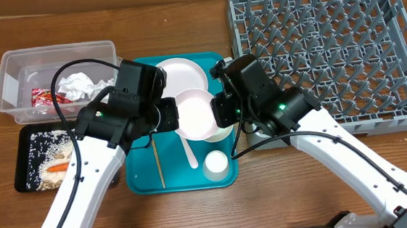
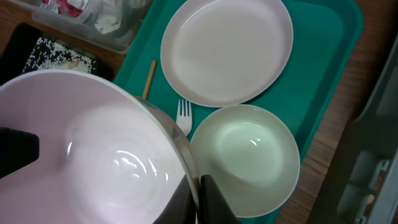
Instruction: Sort waste into correct bins and load items into the dishwasher
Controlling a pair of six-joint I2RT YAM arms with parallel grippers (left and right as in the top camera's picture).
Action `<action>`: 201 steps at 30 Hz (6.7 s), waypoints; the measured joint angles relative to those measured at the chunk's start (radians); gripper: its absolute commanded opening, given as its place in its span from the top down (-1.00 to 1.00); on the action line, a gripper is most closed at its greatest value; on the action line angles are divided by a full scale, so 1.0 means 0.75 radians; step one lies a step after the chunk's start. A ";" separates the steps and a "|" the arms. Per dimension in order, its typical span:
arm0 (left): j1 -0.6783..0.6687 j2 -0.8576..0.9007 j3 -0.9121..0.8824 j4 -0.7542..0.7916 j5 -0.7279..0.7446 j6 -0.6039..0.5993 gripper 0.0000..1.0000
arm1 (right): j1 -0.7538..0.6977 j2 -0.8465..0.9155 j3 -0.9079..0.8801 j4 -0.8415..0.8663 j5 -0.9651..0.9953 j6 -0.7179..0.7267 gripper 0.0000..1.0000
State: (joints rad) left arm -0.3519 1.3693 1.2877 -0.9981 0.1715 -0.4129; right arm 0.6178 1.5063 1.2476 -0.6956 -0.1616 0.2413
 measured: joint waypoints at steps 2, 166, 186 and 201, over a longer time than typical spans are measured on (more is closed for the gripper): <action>0.000 0.000 0.000 0.006 -0.001 0.005 0.21 | 0.000 0.000 0.000 0.000 -0.010 0.001 0.92; 0.001 -0.001 0.537 -0.001 -0.734 0.102 -1.00 | -0.657 0.998 0.068 2.404 0.695 -1.968 0.92; 0.001 -0.001 0.537 -0.001 -0.734 0.102 -1.00 | -0.598 0.999 0.075 2.314 0.736 -2.093 0.92; 0.001 -0.001 0.537 -0.001 -0.734 0.102 -1.00 | -0.567 0.999 0.072 2.267 0.900 -2.112 0.89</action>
State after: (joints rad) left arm -0.3511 1.3689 1.6905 -0.9985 -0.3790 -0.3363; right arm 0.1928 2.2559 1.3014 1.0050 0.5137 -1.3430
